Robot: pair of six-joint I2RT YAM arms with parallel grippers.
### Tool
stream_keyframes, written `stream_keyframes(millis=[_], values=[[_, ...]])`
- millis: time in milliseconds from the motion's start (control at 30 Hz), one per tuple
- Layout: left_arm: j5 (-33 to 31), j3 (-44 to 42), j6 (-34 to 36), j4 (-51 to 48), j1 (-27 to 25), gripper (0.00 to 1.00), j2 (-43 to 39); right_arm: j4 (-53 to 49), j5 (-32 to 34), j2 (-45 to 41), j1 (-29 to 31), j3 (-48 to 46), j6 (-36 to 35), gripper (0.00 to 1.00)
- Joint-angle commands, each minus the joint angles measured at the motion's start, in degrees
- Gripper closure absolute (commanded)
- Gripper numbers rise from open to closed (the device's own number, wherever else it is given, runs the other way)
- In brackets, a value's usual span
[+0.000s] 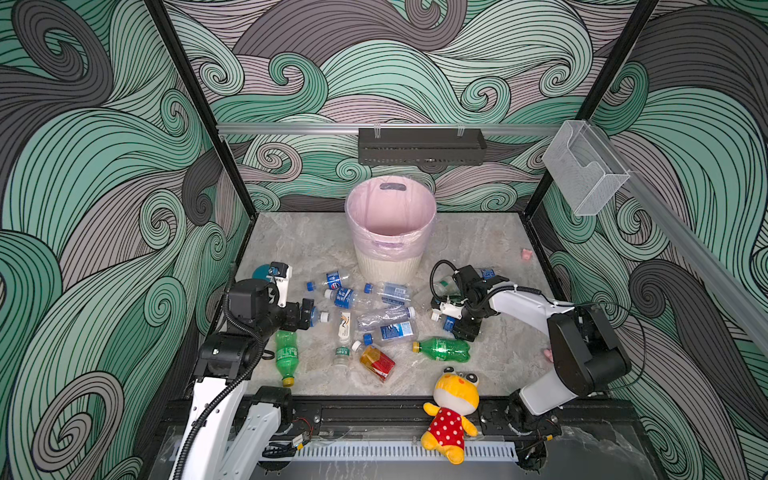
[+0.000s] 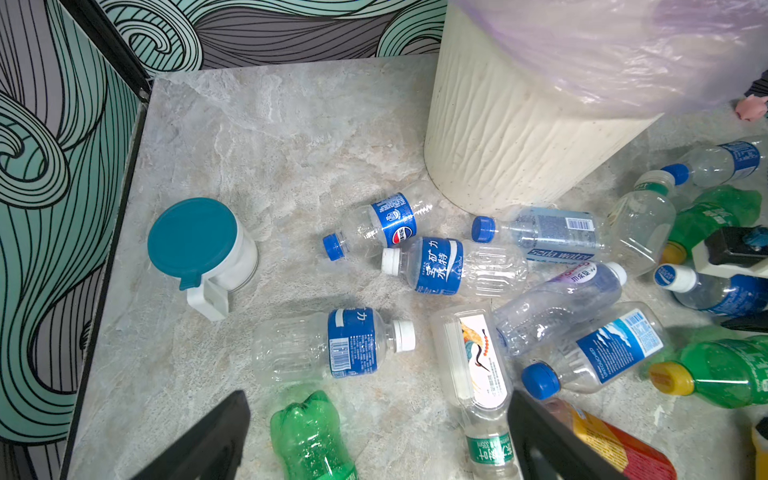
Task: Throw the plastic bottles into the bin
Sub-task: 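Lower the right gripper onto the clear blue-labelled bottle and close, then lift the bottle with the right gripper and carry it over the bin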
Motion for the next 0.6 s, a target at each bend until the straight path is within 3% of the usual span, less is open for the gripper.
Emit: stream_keyframes(millis=[0,333,567], values=[[-1.1,0.3,-1.3,1.2,-0.1,0.01,-0.2,-0.4,-0.5,-0.3,0.4,1.1,0.3,0.4],[-3.0,1.0,-2.8,3.0,-0.1,0.01,2.1,2.1,-8.0,-15.3,0.5,0.3,6.7,0.46],[-2.5,1.0,-4.6,4.6,-0.1,0.01,3.3,4.2,-7.9,-26.1,0.3,3.4,19.8,0.49]])
